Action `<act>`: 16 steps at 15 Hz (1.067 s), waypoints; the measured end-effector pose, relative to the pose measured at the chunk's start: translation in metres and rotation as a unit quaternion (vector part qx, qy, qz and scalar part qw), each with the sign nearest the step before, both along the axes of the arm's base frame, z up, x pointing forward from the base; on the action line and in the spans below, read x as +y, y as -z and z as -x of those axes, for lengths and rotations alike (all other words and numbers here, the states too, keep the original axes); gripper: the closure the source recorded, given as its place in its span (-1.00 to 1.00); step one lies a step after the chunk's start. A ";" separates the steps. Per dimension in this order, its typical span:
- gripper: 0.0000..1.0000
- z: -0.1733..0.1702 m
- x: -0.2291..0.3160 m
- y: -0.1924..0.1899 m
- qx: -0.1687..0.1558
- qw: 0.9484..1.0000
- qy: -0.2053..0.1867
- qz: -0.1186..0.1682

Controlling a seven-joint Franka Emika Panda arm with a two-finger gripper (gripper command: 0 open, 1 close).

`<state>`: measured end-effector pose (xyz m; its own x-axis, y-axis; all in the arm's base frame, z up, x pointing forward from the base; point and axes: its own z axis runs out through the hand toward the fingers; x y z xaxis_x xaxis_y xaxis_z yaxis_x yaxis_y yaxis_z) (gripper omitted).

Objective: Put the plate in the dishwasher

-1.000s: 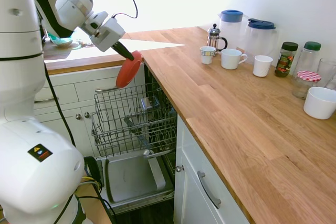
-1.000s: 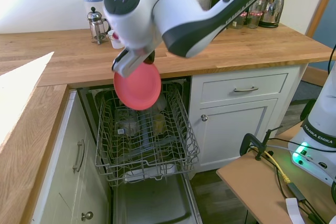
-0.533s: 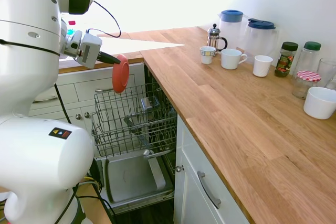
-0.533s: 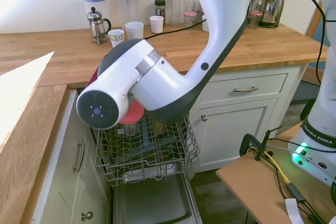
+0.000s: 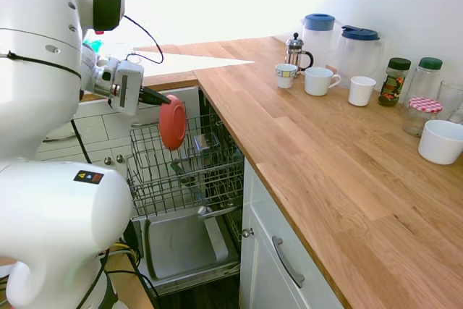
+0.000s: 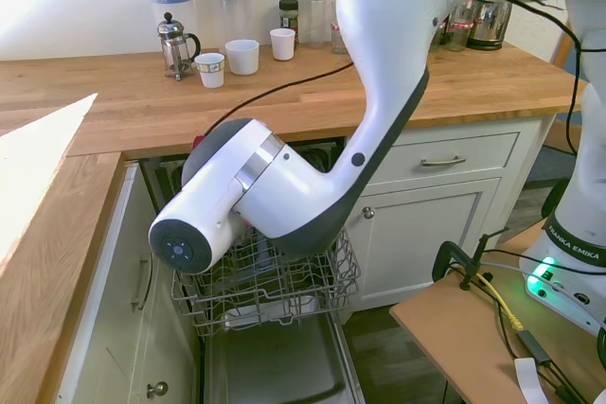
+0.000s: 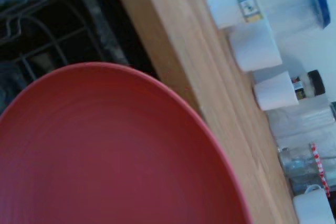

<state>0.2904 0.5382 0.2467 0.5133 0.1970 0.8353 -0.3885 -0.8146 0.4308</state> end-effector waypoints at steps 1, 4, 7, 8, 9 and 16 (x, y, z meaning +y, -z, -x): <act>1.00 -0.002 0.005 0.007 0.016 1.000 -0.003 0.002; 1.00 -0.009 0.020 0.025 0.056 0.998 -0.005 0.012; 1.00 -0.024 0.029 0.039 0.088 0.996 -0.001 0.014; 1.00 -0.028 0.033 0.043 0.096 0.995 -0.001 0.011; 1.00 -0.030 0.037 0.047 0.107 0.994 0.001 0.007; 1.00 -0.059 0.043 0.051 0.179 0.982 0.050 -0.021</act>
